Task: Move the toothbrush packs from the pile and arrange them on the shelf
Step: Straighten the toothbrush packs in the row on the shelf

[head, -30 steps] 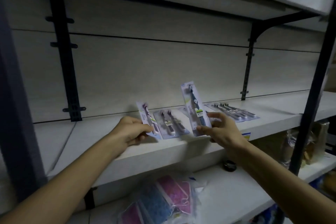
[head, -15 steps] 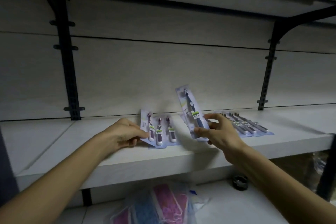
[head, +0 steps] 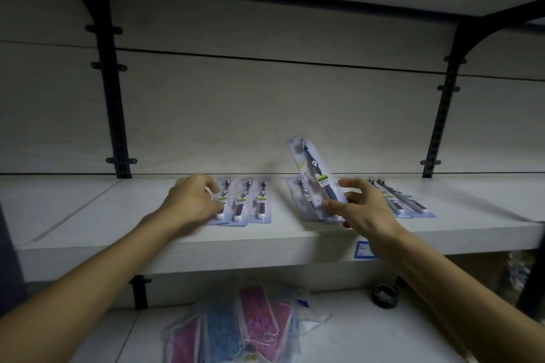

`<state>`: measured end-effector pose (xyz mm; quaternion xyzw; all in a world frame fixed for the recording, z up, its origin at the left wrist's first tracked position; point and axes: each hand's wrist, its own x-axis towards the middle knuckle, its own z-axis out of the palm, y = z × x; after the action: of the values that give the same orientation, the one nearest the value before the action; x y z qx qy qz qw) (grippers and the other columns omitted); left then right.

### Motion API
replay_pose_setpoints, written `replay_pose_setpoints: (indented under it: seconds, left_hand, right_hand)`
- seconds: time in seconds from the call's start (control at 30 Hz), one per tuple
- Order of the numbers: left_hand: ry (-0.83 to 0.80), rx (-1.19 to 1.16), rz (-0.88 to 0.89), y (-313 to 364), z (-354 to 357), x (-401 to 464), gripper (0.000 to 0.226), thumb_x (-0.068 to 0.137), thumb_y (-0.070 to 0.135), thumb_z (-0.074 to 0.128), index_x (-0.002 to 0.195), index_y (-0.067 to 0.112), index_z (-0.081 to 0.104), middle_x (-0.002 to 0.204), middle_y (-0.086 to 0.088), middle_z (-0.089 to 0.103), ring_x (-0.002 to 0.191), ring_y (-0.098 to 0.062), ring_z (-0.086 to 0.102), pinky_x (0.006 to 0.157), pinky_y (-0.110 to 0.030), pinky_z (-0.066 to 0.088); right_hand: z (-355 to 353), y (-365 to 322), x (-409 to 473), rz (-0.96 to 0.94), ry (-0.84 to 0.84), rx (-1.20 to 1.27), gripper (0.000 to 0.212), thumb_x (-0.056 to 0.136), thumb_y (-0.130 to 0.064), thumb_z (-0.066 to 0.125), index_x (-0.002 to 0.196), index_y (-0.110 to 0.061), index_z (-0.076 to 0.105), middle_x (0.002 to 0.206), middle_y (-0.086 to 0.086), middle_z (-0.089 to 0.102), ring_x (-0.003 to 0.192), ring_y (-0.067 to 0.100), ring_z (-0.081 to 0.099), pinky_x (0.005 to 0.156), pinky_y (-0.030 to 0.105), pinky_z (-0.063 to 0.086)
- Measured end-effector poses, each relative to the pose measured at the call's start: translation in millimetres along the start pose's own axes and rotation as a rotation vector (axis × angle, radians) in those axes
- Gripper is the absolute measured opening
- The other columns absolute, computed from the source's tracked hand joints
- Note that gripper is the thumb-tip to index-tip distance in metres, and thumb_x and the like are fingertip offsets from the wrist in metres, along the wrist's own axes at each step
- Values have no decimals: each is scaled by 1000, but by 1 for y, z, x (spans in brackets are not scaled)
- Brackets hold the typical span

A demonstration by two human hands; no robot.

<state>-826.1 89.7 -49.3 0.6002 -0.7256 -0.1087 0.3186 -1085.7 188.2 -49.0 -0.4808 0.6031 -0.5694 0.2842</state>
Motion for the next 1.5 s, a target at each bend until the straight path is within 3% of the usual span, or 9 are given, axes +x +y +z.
replay_pose_setpoints:
  seconds: [0.1, 0.33, 0.4, 0.57, 0.73, 0.87, 1.03, 1.23, 1.5]
  left_hand:
    - [86, 70, 118, 18, 9, -4, 27, 77, 23, 70, 104, 19, 65, 104, -5, 65, 97, -25, 59, 79, -30, 46]
    - [119, 140, 298, 47, 31, -9, 28, 85, 26, 62, 112, 21, 61, 108, -2, 62, 99, -23, 57, 77, -30, 45]
    - [126, 139, 310, 48, 32, -7, 27, 86, 27, 62, 113, 21, 61, 108, -1, 62, 98, -21, 57, 76, -29, 44]
    - [122, 128, 306, 38, 28, 1, 26, 85, 27, 62, 111, 22, 62, 108, -1, 63, 100, -23, 57, 80, -31, 47]
    - [114, 124, 326, 23, 19, 9, 26, 85, 28, 62, 110, 23, 62, 107, -2, 64, 98, -21, 58, 78, -31, 47]
    - [105, 124, 337, 10, 9, 15, 25, 84, 27, 61, 109, 23, 62, 105, 0, 65, 96, -21, 58, 78, -31, 48]
    - [107, 105, 369, -2, -1, 20, 25, 85, 24, 61, 109, 21, 63, 103, 1, 64, 93, -19, 57, 73, -26, 41]
    - [86, 75, 386, -9, 1, 22, 26, 85, 24, 61, 110, 22, 63, 103, 3, 64, 89, -16, 56, 72, -25, 41]
    - [69, 48, 406, -9, 5, 18, 25, 84, 25, 61, 109, 22, 63, 99, 3, 63, 85, -17, 56, 73, -28, 44]
  right_hand:
    - [-18, 4, -2, 1, 55, -18, 50, 77, -9, 77, 118, -14, 50, 84, -5, 62, 73, 15, 59, 63, 30, 46]
    - [-40, 13, -3, -2, 126, -61, 53, 74, -15, 80, 119, -19, 51, 107, 4, 60, 95, 22, 60, 72, 34, 49]
    - [-34, 12, -1, -13, 115, -84, 51, 75, -16, 79, 119, -19, 53, 104, 2, 57, 93, 19, 58, 74, 34, 50]
    - [-2, 14, 10, -25, 117, -181, 42, 73, -15, 81, 110, -14, 61, 99, 7, 65, 81, 15, 61, 59, 21, 46]
    - [31, 16, 18, -6, 168, -313, 36, 67, -18, 80, 100, -19, 65, 97, 9, 68, 86, 24, 65, 79, 37, 55]
    - [49, 15, 24, -35, 170, -462, 38, 71, -22, 77, 106, -15, 65, 100, 5, 64, 91, 22, 61, 77, 30, 50]
    - [69, 24, 32, -90, 154, -655, 28, 79, -32, 72, 102, -19, 63, 100, 0, 63, 93, 18, 59, 80, 34, 52]
    - [78, 26, 30, -135, 222, -849, 19, 87, -30, 64, 100, -17, 70, 115, 10, 62, 120, 30, 40, 86, 36, 42]
    - [73, 31, 33, -177, 246, -844, 18, 84, -34, 65, 95, -20, 70, 105, 8, 65, 113, 30, 47, 82, 33, 36]
